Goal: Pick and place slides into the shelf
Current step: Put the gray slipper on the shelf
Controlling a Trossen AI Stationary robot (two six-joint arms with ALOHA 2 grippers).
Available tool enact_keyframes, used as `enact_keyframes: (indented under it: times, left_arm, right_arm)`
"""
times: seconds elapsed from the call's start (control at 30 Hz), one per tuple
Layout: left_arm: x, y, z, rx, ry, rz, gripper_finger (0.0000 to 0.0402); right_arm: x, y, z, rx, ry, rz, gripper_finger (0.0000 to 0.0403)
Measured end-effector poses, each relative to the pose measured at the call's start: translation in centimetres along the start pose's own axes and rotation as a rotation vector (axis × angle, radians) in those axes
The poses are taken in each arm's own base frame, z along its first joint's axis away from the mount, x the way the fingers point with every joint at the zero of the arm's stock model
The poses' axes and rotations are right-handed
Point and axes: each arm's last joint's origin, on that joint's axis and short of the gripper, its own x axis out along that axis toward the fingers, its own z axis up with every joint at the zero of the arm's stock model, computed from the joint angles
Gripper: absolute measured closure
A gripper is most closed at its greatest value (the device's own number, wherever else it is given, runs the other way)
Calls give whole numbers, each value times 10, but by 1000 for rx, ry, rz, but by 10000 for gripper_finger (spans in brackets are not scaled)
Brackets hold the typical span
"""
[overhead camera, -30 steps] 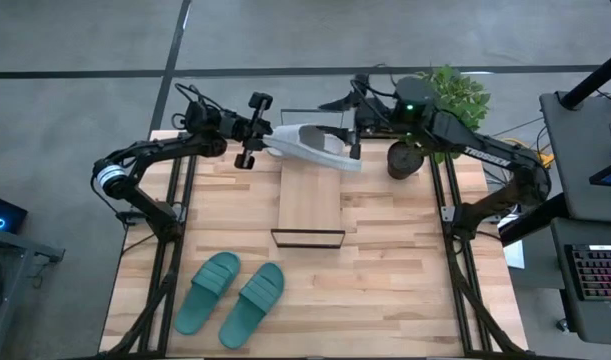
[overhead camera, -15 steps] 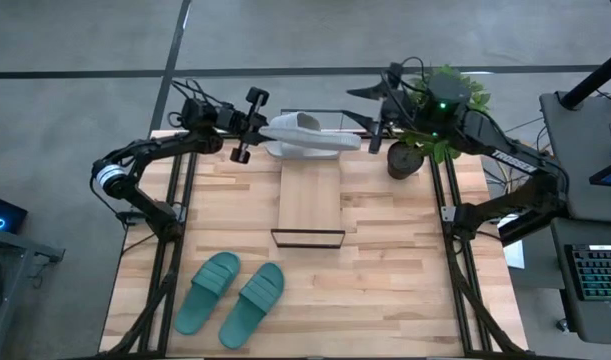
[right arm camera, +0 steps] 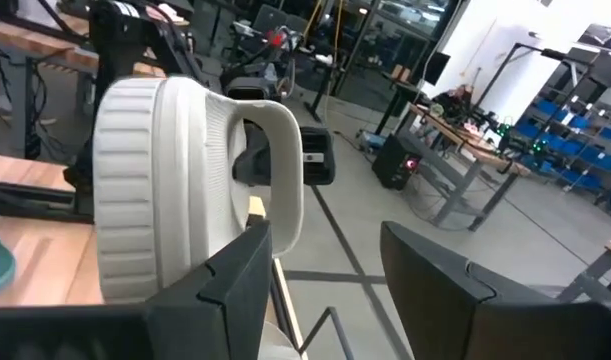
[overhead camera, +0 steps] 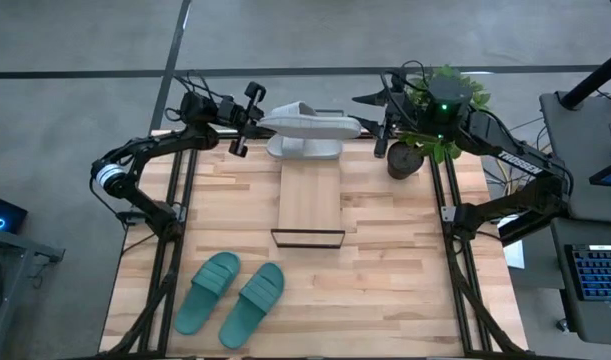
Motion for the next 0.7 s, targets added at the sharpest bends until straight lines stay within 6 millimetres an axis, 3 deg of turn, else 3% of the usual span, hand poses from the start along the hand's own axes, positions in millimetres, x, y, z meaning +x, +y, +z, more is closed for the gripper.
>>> enact_keyframes:
  times: [0.7]
  left_arm:
    - [-16,4,-9,-65,51,51,390]
  right_arm:
    - [-3,0,-7,0,97,-55,223]
